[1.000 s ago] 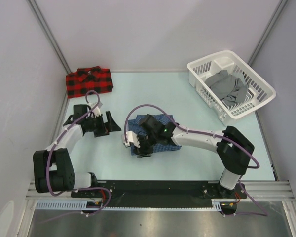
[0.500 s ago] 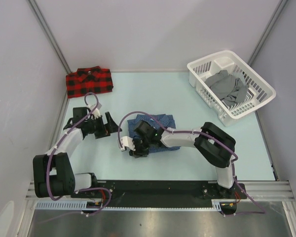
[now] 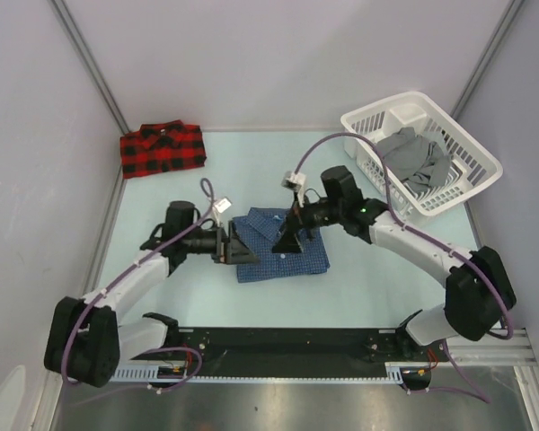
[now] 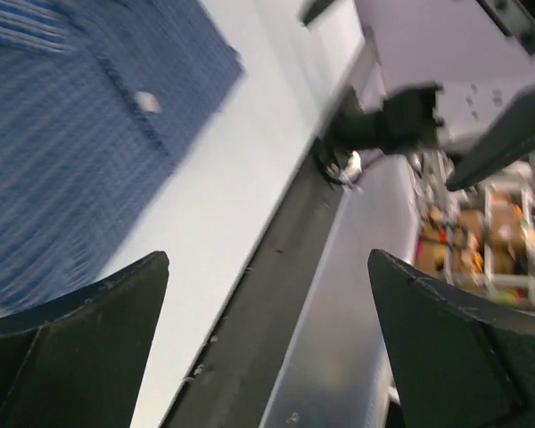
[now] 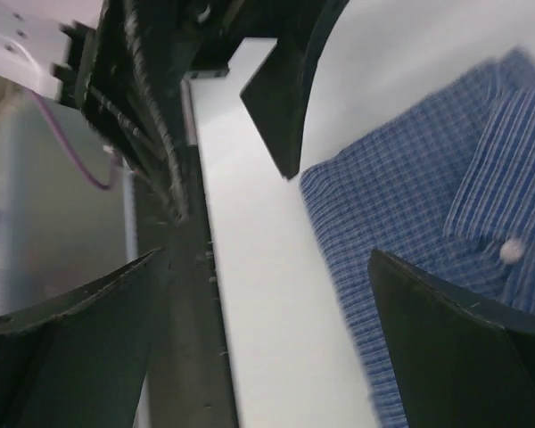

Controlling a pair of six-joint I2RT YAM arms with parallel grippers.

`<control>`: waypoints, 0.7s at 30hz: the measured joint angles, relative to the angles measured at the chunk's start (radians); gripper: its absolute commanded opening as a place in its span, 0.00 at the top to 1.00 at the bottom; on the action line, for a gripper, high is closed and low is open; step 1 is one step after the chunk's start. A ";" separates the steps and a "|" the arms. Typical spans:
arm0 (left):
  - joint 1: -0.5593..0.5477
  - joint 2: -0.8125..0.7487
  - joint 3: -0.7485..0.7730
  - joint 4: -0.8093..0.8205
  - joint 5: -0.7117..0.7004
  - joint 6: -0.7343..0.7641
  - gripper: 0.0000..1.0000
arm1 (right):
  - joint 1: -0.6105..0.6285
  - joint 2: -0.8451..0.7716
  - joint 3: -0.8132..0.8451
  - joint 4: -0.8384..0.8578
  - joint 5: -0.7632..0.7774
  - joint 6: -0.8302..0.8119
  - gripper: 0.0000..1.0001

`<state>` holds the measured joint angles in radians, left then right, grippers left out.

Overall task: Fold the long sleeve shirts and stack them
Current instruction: Fold the shirt

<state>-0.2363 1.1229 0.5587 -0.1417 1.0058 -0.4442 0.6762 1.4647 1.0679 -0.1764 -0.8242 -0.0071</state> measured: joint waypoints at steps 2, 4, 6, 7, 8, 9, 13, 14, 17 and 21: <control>-0.093 0.051 -0.007 0.069 0.017 -0.038 0.01 | -0.058 -0.015 -0.059 0.032 -0.069 0.110 0.00; -0.145 0.121 -0.014 0.135 0.019 -0.076 0.01 | -0.088 0.023 -0.132 0.080 -0.138 0.228 0.00; -0.183 0.189 -0.024 0.202 0.016 -0.109 0.01 | -0.103 0.089 -0.193 0.133 -0.183 0.330 0.00; -0.198 0.225 -0.025 0.237 0.013 -0.125 0.01 | -0.107 0.121 -0.216 0.153 -0.200 0.369 0.00; -0.212 0.263 -0.023 0.272 0.011 -0.137 0.01 | -0.113 0.150 -0.232 0.171 -0.217 0.404 0.00; -0.224 0.303 -0.016 0.303 0.008 -0.147 0.01 | -0.118 0.176 -0.241 0.185 -0.231 0.430 0.00; -0.244 0.455 0.006 0.391 -0.001 -0.169 0.03 | -0.155 0.253 -0.257 0.234 -0.273 0.461 0.00; -0.243 0.492 0.012 0.400 -0.005 -0.169 0.03 | -0.166 0.272 -0.257 0.238 -0.281 0.460 0.00; -0.225 0.567 0.018 0.420 0.011 -0.185 0.03 | -0.214 0.363 -0.256 0.230 -0.304 0.432 0.00; -0.163 0.594 0.019 0.426 0.067 -0.212 0.03 | -0.263 0.434 -0.219 0.139 -0.402 0.356 0.00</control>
<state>-0.3992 1.7168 0.5774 0.2840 1.0729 -0.6559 0.4129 1.8988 0.8490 -0.0372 -1.2259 0.3485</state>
